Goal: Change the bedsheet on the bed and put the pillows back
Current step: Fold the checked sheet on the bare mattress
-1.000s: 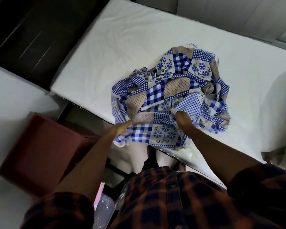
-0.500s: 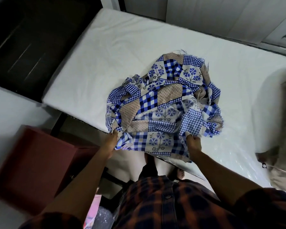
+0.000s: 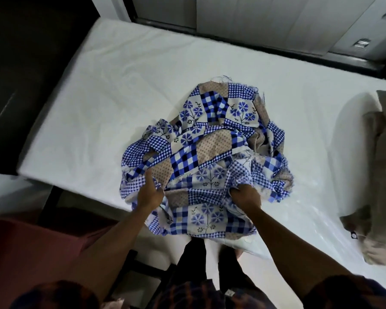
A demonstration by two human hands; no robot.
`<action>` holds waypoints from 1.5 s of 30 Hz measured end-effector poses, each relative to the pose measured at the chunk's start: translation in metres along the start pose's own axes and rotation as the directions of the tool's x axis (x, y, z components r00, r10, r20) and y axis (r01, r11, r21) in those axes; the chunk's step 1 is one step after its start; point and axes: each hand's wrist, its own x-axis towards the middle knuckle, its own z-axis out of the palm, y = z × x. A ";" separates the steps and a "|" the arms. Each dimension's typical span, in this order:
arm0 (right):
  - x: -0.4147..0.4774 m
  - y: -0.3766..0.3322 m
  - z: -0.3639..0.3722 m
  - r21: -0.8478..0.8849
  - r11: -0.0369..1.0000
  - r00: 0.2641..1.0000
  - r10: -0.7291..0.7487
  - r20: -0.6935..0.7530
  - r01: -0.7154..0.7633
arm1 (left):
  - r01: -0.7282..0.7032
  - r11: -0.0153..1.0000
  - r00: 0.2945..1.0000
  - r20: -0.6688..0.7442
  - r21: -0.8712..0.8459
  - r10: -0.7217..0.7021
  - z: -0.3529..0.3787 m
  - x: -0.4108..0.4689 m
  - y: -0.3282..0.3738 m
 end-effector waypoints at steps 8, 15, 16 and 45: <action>0.009 0.000 0.027 0.498 0.864 0.873 0.294 -0.389 -0.069 | -0.188 0.909 0.960 0.267 0.372 0.089 0.005 0.075 -0.008; -0.028 0.019 0.051 0.453 0.889 0.951 0.192 -0.244 -0.063 | 0.000 0.743 0.984 0.133 0.670 -0.120 0.011 0.081 -0.024; -0.037 0.023 0.055 0.361 0.932 0.973 0.122 -0.195 -0.044 | 0.012 0.756 0.983 0.132 0.655 -0.130 0.009 0.077 -0.031; -0.054 0.076 0.086 0.411 0.899 0.980 0.086 0.181 -0.155 | 0.523 0.778 0.850 0.276 -0.348 -0.448 0.042 -0.012 -0.057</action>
